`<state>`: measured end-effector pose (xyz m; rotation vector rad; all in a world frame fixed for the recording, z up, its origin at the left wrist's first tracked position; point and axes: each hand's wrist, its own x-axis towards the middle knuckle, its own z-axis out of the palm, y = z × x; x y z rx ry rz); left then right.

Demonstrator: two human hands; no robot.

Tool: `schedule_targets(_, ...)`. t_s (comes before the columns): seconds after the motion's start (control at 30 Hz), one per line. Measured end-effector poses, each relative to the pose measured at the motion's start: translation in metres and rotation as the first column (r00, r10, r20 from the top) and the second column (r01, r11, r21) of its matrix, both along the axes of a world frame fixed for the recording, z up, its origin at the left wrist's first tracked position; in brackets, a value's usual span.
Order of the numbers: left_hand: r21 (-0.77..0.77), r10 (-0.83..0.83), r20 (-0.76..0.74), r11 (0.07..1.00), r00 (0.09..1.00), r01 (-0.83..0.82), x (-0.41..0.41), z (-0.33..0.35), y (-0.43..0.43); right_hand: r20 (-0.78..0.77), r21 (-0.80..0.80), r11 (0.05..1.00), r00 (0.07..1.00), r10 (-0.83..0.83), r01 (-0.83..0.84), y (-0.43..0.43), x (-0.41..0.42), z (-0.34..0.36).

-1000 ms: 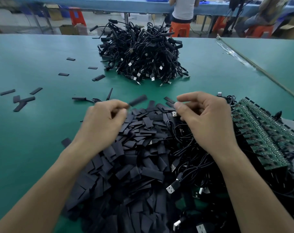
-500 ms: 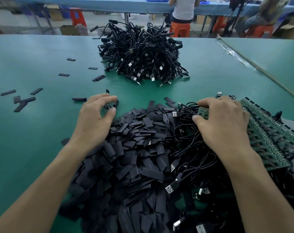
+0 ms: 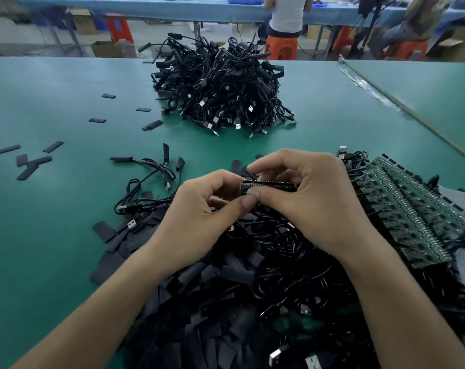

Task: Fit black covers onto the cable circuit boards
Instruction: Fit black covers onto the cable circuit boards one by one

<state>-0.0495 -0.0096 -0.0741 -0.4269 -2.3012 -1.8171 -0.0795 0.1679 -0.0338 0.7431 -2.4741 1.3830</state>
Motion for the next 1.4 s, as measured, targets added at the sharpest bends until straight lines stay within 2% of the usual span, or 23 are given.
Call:
schedule_targets(0.17,0.037,0.006,0.018,0.999,1.0,-0.006,-0.002,-0.003,-0.001,0.128,-0.059,0.998,0.991,-0.024,0.032,0.003,-0.005,-0.008)
schedule_targets(0.3,0.093,0.026,0.001,0.995,1.0,-0.026,-0.001,-0.001,-0.001,0.207,-0.125,0.989,0.973,0.101,-0.076,0.001,-0.005,-0.008)
schedule_targets(0.43,0.174,0.011,0.007,0.985,1.0,-0.012,0.001,0.002,-0.003,0.259,-0.273,0.947,0.935,0.242,-0.169,0.0,-0.004,-0.008)
schedule_targets(0.7,0.204,-0.12,0.079,0.974,0.99,0.102,0.001,0.006,-0.01,0.356,-0.387,0.897,0.864,0.357,-0.211,0.001,-0.003,-0.01)
schedule_targets(0.97,0.407,-0.248,0.207,0.901,0.946,0.147,0.003,0.003,-0.007,0.346,-0.4,0.878,0.843,0.411,-0.264,0.004,-0.005,-0.014)
schedule_targets(1.4,0.59,-0.337,0.281,0.799,0.899,0.115,0.003,-0.005,-0.002,0.327,-0.431,0.846,0.82,0.47,-0.313,0.006,-0.005,-0.015)
